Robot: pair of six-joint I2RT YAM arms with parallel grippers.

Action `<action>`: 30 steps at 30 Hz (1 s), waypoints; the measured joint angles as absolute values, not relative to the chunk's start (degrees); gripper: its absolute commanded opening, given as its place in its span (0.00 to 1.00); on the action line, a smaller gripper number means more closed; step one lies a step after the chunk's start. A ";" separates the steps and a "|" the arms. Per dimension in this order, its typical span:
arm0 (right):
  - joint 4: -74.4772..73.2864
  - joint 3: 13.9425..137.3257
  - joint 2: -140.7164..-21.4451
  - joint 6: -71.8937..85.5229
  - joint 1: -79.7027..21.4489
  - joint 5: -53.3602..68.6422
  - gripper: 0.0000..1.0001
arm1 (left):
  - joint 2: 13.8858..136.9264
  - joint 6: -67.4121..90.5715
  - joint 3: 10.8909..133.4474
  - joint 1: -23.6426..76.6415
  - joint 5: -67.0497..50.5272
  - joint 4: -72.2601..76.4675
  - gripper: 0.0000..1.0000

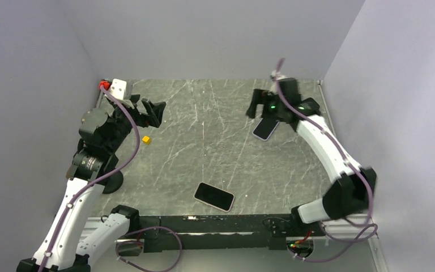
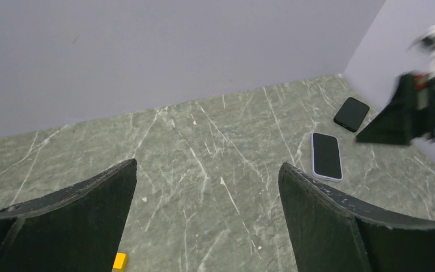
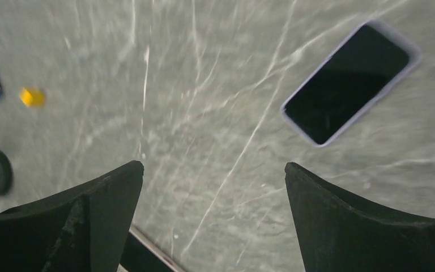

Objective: Take the phone out of the phone case
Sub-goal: Pick up the phone at the center of the board.

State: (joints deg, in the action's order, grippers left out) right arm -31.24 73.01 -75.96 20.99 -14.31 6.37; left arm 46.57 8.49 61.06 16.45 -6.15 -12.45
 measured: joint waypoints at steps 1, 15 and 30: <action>-33.32 74.43 -80.18 20.64 -15.73 6.52 1.00 | 46.54 8.64 61.06 16.45 -5.93 -12.45 0.99; -40.69 77.89 -107.33 9.30 -59.24 6.20 1.00 | 46.22 8.86 60.20 16.49 -1.23 -12.23 0.99; -41.36 72.88 -108.62 2.92 -66.70 5.06 1.00 | 46.22 9.30 60.20 16.49 -1.02 -12.23 0.99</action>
